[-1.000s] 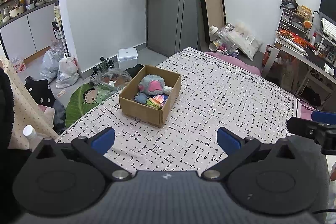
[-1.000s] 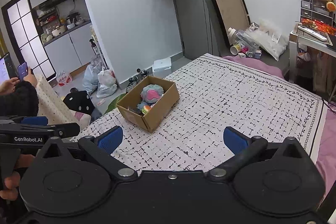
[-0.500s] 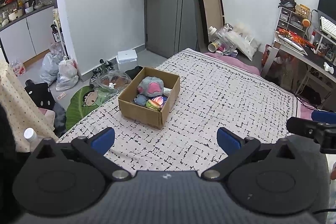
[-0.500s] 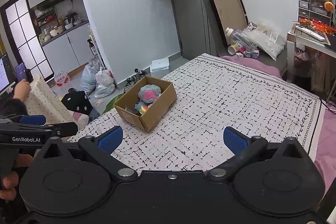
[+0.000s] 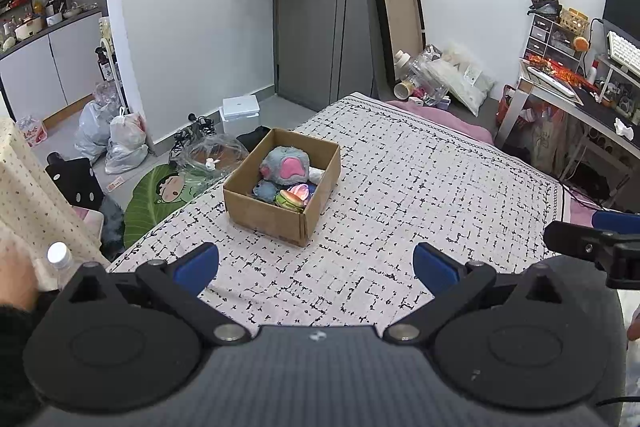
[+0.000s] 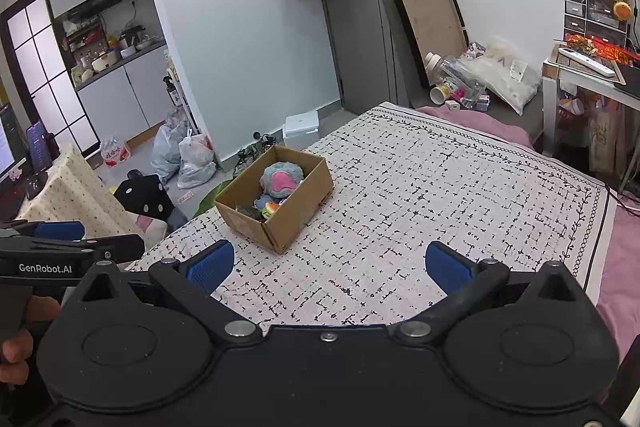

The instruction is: Organize soft objects

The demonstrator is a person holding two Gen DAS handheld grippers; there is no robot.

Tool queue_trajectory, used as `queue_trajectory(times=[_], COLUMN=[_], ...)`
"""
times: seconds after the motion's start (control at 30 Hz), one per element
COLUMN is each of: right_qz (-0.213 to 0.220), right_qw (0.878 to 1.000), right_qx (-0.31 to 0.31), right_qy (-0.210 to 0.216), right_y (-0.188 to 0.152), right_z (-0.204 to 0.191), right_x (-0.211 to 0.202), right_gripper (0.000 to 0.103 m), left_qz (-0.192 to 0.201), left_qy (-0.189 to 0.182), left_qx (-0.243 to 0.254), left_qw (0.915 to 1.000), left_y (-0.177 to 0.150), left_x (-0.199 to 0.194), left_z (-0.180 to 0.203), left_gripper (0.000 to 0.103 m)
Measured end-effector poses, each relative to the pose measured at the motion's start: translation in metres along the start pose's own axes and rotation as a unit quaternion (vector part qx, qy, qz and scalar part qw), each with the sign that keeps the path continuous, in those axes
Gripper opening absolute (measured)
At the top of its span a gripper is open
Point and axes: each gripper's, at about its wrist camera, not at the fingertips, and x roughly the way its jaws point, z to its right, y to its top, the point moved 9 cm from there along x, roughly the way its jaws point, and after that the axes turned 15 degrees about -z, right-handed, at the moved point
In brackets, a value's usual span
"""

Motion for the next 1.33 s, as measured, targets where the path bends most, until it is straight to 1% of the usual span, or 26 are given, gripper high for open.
queue_trajectory(times=[0.47,1.0,1.2,1.33], right_qz=[0.001,-0.003,-0.007,-0.009], right_qw=[1.000,1.000,1.000,1.000], right_qx=[-0.003,-0.001,0.002,-0.001], right_qy=[-0.001,-0.002,0.001,0.003], right_y=[-0.001,-0.005,-0.006,-0.008], right_z=[-0.001,0.001,0.002,0.001], right_x=[-0.002,0.004,0.007,0.010], right_gripper=[0.103,0.103,0.103,0.103], left_qz=[0.000,-0.009,-0.005,-0.003], left_qy=[0.001,-0.003,-0.001,-0.007], left_qx=[0.000,-0.003,0.001,0.001], left_qw=[1.0000,0.9999,1.0000,1.0000], left_y=[-0.002,-0.006,-0.007,-0.006], left_x=[0.000,0.006,0.007,0.009], left_z=[0.000,0.000,0.001,0.003], left_gripper=[0.103,0.103,0.103,0.103])
